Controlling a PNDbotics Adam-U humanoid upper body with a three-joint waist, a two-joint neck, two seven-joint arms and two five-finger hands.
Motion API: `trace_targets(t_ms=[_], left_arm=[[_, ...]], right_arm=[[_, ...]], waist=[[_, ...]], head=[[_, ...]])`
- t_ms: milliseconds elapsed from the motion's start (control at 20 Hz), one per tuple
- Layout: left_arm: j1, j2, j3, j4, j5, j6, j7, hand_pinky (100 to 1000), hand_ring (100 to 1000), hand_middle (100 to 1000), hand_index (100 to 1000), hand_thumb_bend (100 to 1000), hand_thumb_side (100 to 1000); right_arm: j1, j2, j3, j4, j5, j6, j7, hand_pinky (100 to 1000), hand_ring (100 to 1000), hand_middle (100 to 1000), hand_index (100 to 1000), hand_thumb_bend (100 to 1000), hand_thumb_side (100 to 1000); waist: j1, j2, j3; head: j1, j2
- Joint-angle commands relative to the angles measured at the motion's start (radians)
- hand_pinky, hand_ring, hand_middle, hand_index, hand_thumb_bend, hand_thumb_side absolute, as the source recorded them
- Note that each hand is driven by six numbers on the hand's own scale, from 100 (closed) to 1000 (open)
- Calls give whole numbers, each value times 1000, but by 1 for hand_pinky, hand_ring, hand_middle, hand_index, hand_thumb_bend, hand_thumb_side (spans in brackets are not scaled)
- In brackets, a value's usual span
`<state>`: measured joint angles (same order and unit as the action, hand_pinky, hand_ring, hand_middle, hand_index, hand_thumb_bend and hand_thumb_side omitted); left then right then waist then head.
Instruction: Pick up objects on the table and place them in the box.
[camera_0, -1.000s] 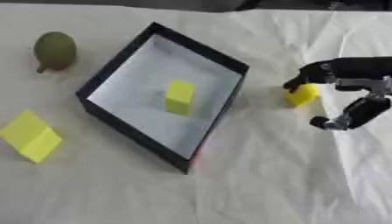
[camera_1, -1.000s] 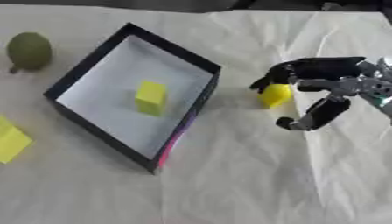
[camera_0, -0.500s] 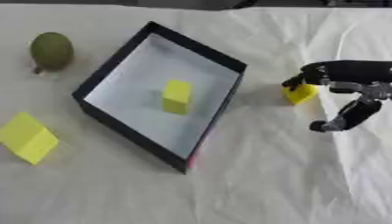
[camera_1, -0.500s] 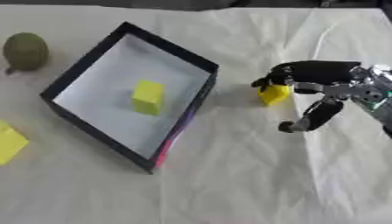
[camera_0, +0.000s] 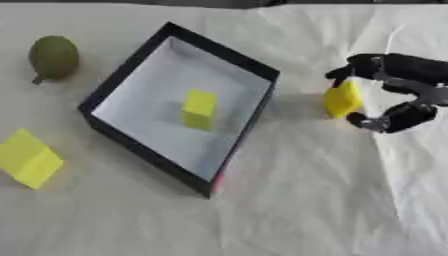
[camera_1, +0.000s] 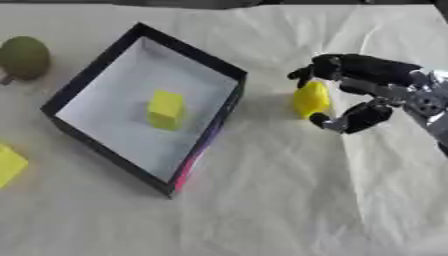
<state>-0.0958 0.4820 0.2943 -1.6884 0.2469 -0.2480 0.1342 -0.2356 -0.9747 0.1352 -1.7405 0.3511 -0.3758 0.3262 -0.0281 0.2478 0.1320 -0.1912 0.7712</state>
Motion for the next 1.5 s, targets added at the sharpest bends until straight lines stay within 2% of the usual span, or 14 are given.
trace_targets(t_ms=[50,250,750,1200,1300,1500], left_arm=[[-2,19,7,-9,-6,-2,-5,821,765,709,822,100,684],[-3,16,5,-9,-5,-1,-8,822,766,709,822,100,685],[-2,12,2,-8,-3,0,-14,822,768,710,822,100,687],[-1,7,2,-9,-2,1,-17,823,769,710,822,100,686],[-2,6,1,-10,-2,1,-19,823,770,710,822,100,688],[-2,5,2,-10,-1,1,-19,824,770,710,821,100,690]], right_arm=[[-11,-23,-22,1,-16,16,5,990,812,722,935,246,100],[-38,-22,-10,66,12,16,18,994,833,751,944,274,112],[-100,-9,14,207,79,-29,31,999,850,770,954,341,130],[-123,10,32,276,115,-51,40,996,849,769,952,341,124],[-127,16,38,288,121,-52,44,994,845,762,943,313,139],[-126,24,49,300,136,-53,52,982,837,735,915,315,161]], waist=[[15,6,2],[16,7,6],[18,11,14],[18,16,19],[18,18,21],[18,20,25]], head=[[0,-1],[-6,-1],[-12,-4],[-20,-7],[-21,-7],[-21,-7]])
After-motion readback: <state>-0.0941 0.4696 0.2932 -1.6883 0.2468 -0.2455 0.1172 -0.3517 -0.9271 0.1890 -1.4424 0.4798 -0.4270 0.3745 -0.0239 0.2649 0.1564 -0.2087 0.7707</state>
